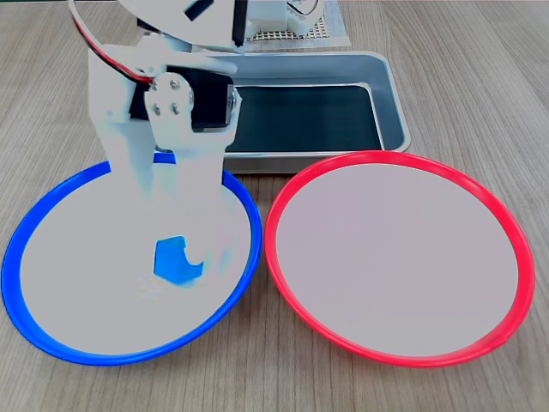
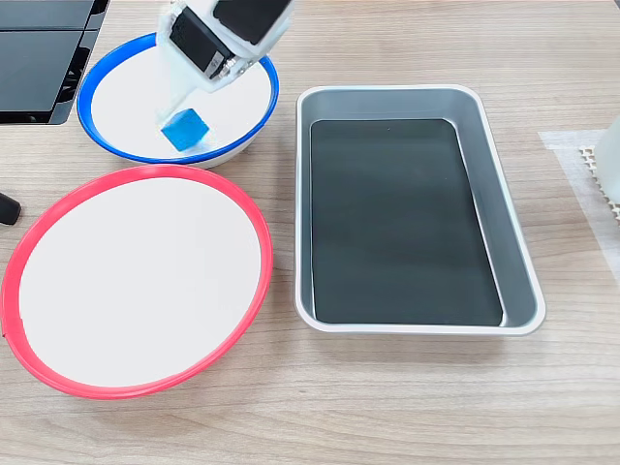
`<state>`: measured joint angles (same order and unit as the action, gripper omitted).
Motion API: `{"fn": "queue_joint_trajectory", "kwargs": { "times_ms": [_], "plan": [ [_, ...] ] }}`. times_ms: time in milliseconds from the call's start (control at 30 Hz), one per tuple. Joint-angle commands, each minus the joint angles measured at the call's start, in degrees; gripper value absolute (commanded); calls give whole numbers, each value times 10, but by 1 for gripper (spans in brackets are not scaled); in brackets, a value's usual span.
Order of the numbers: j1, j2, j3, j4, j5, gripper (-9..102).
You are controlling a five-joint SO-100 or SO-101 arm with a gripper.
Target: Move a blue block from tray to blue dish
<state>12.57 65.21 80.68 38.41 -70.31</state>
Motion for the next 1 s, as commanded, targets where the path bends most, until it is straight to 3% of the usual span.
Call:
{"fn": "queue_joint_trajectory", "kwargs": {
  "times_ms": [0, 67, 167, 267, 300, 467, 567, 733, 833, 967],
  "plan": [
    [-16, 7, -29, -19, 17, 30],
    [-25, 19, -35, -31, 48, 31],
    [-45, 70, -41, -74, 182, 26],
    [-62, 152, -39, -91, 330, 3],
    [-68, 195, -29, -91, 394, 0],
    [-74, 368, 60, -103, 617, 0],
    [-66, 526, 221, -182, 861, 0],
    [-69, 731, 464, -188, 904, 0],
    [-73, 912, 659, -109, 846, 0],
    [-72, 1058, 806, -35, 791, 0]
  ]
}}
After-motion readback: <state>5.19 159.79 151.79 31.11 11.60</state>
